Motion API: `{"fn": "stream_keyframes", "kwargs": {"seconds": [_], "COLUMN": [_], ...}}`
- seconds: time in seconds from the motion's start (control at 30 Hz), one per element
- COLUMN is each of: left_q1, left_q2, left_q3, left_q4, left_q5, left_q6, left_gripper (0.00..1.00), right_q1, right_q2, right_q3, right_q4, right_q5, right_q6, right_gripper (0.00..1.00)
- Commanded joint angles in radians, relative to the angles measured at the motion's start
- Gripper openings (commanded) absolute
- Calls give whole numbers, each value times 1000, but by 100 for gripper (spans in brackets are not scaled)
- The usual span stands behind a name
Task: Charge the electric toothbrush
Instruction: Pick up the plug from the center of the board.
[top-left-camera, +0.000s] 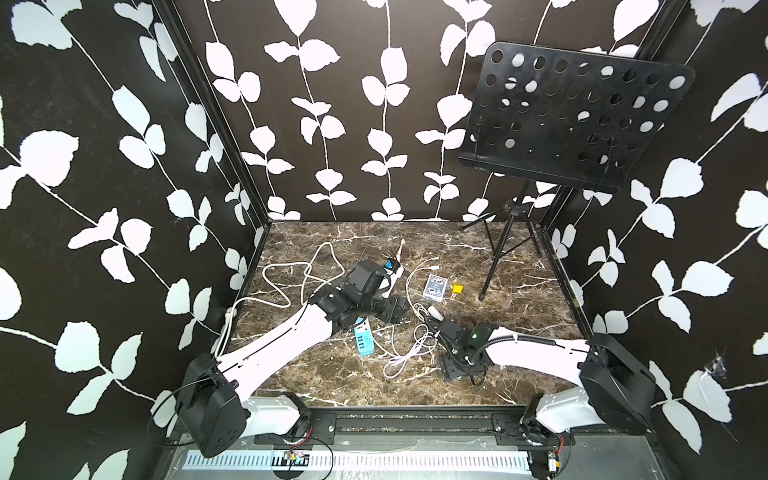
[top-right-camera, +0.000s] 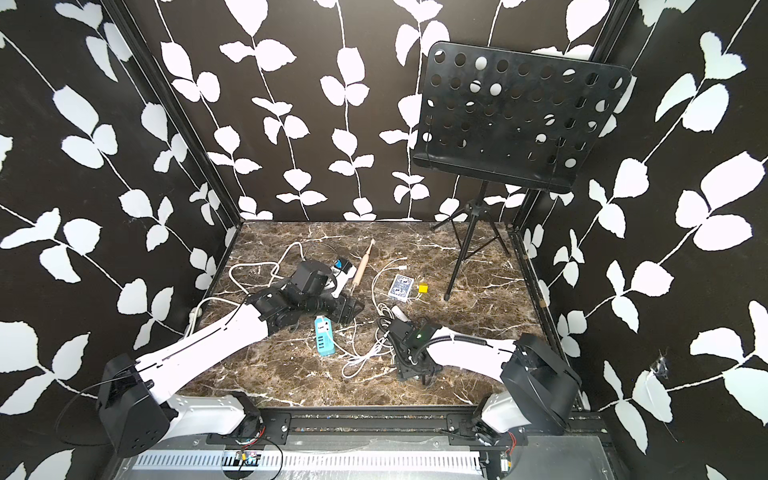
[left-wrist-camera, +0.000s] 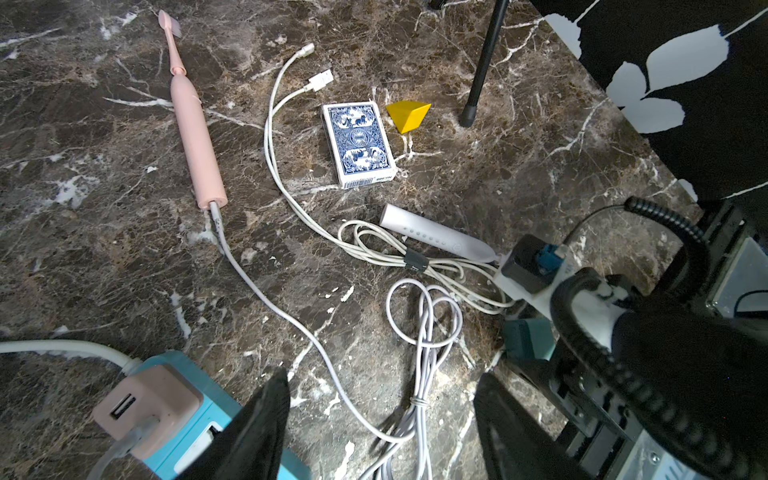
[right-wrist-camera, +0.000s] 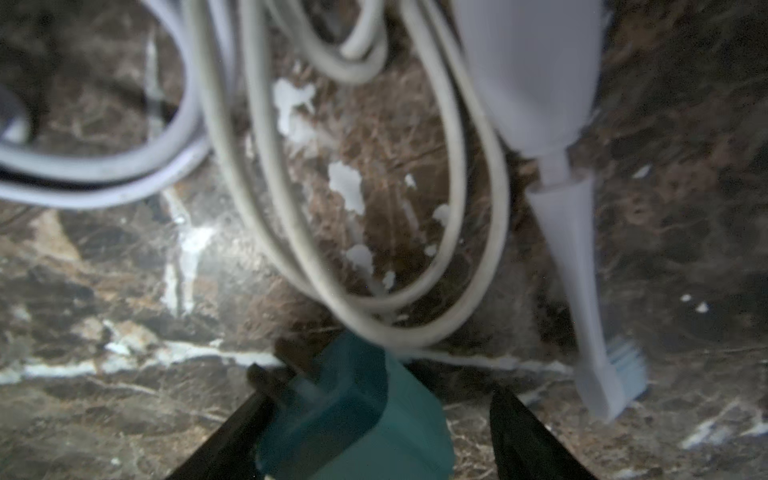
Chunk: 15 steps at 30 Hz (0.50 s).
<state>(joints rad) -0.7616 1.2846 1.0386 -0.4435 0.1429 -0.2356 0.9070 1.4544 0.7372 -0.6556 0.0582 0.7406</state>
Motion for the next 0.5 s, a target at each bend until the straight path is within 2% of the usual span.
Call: {"fn": "stream_keyframes", "kwargs": {"seconds": [0.0, 0.13, 0.3, 0.47], "left_q1": [-1, -2, -2, -2], "left_q2": [2, 2, -4, -32], "left_q3": [-2, -2, -5, -20], "left_q4": [-7, 2, -12, -3], "left_q5": [-1, -3, -8, -10], "left_q6": [15, 15, -22, -104], "left_gripper": [72, 72, 72, 72], "right_q1": [-30, -60, -3, 58], "right_q2": [36, 36, -30, -31], "right_q3": [41, 18, -59, -76], "right_q4": [23, 109, 176, 142], "right_q5": [56, -21, -144, -112], "right_q6": [11, 17, 20, 54], "right_gripper": [78, 74, 76, 77]}}
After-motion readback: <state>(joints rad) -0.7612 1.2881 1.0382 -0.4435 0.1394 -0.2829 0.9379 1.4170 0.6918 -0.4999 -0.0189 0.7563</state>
